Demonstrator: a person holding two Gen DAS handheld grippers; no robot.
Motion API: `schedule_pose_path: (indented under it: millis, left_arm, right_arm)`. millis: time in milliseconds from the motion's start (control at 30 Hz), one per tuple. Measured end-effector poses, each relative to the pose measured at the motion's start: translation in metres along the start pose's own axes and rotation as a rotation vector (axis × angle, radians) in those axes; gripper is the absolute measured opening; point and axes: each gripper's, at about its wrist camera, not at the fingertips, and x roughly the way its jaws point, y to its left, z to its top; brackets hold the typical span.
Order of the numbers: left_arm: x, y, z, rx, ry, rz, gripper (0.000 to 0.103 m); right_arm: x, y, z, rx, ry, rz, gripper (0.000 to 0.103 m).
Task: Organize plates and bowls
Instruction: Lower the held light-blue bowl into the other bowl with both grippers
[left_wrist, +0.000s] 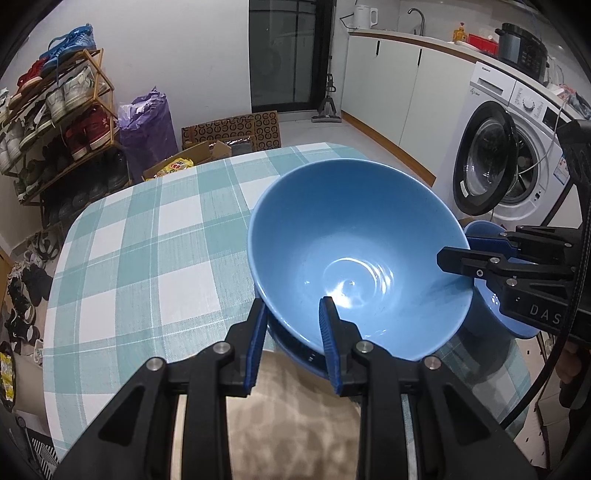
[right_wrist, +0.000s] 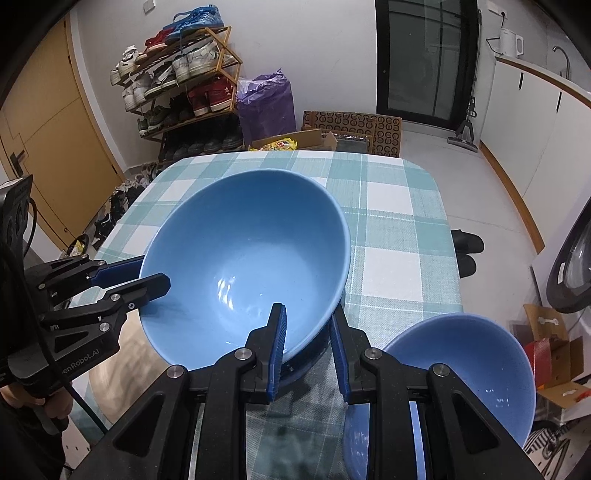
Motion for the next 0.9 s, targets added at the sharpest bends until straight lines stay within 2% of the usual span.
schedule_pose_path:
  millis: [900]
  left_arm:
    - [0.011,-0.001,-0.010,0.014,0.042,0.005,0.028]
  right_arm:
    - [0.014,0.009,-0.009,-0.048,0.047,-0.047,0.024]
